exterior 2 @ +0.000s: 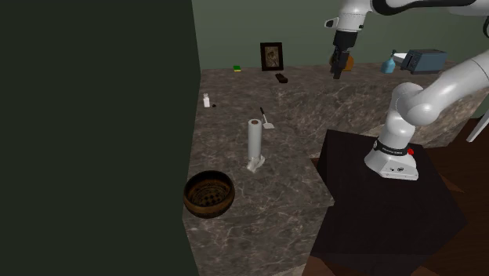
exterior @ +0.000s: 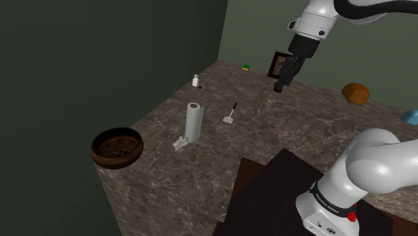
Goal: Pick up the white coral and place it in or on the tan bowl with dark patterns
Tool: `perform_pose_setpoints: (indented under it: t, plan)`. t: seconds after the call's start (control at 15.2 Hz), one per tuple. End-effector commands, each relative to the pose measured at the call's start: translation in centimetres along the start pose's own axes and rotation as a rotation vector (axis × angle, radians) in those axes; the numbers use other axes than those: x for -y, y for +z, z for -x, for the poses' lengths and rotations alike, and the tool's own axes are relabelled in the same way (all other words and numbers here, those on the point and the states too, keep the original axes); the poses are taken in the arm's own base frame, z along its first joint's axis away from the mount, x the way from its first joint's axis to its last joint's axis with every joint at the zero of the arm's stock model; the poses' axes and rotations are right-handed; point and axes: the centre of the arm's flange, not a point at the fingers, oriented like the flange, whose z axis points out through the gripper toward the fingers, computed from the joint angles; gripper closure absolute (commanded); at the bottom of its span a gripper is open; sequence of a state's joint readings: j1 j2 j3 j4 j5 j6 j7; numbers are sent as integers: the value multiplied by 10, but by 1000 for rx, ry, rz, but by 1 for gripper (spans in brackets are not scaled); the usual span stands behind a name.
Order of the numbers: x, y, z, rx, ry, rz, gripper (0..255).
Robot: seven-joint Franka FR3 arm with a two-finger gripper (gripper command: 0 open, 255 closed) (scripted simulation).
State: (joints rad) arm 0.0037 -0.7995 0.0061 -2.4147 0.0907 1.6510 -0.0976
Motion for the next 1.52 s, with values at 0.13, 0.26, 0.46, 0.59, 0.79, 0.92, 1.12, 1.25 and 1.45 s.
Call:
perform_pose_setpoints:
  t: [0.13,0.26,0.46,0.59,0.79,0.92,1.12,1.25,1.45]
  plan:
    - [7,21,-14,-3,3,-8,0]
    - [14,41,-27,-6,5,-17,0]
    - [25,72,-48,-10,9,-29,0]
    - [33,93,-61,-13,12,-37,0]
    - [45,123,-82,-17,16,-50,0]
    - [53,143,-96,-20,18,-58,0]
    - [65,173,-117,-24,22,-71,0]
    - [73,193,-132,-27,25,-79,0]
    - [85,223,-153,-31,29,-91,0]
